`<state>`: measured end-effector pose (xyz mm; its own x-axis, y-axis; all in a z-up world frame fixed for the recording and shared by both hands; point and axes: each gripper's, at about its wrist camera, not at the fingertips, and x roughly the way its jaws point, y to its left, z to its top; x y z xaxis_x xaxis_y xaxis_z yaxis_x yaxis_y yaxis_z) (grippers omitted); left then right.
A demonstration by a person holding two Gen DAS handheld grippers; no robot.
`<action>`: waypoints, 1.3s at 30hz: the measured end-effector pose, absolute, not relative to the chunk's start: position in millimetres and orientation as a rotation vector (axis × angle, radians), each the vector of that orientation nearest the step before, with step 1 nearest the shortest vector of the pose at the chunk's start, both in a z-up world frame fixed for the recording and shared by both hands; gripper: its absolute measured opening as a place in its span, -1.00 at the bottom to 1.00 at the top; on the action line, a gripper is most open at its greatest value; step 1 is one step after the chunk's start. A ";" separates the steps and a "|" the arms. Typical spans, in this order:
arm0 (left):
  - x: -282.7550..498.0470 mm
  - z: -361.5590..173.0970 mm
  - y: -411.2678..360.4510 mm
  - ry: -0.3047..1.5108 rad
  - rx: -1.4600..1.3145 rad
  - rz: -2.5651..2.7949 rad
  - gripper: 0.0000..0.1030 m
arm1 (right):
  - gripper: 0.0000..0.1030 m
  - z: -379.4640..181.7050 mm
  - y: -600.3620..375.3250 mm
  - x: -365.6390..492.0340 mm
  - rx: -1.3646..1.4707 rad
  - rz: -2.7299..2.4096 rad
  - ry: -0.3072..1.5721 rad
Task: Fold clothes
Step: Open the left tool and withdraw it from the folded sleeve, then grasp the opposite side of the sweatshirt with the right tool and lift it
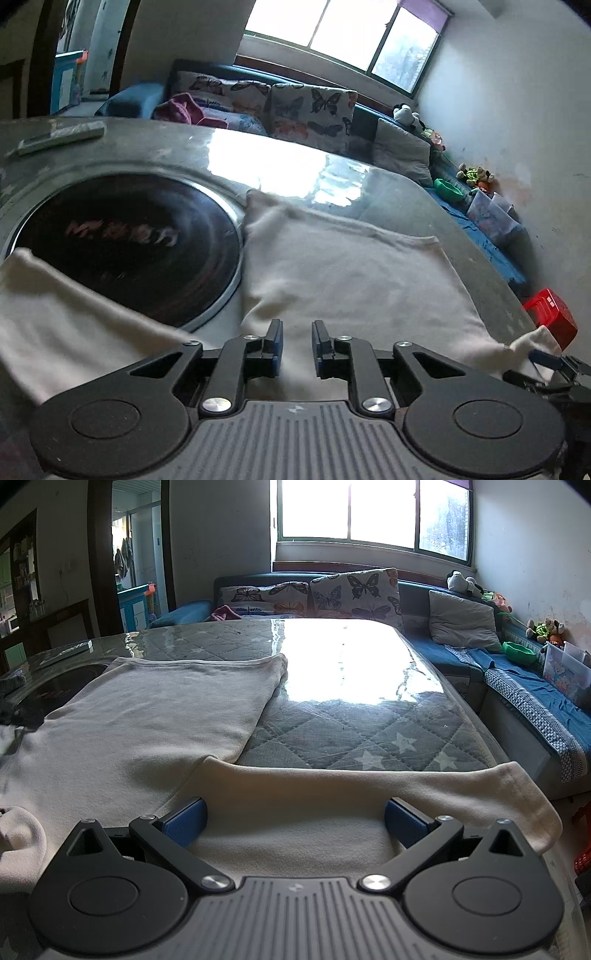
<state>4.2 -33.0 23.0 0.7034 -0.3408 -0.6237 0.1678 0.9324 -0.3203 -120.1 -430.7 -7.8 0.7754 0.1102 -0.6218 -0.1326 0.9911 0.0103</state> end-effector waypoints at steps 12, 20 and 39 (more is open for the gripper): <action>18.5 18.0 -23.8 0.726 -0.301 -0.230 -0.61 | 1.00 -7.8 -431.7 -119.4 -0.033 0.134 0.670; 32.5 10.8 -31.2 0.753 -0.270 -0.205 -0.59 | 1.00 -7.7 -432.0 -119.4 -0.033 0.134 0.671; -42.7 39.8 -128.0 0.730 -0.009 -0.543 0.04 | 1.00 8.7 -454.6 -140.6 -0.114 -0.003 0.701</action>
<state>-42.7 -128.0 39.8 0.6139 -0.4739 -0.6313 0.4677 0.8626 -0.1927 -140.6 -454.6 8.7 0.7645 -0.0405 -0.6434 -0.0359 0.9938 -0.1053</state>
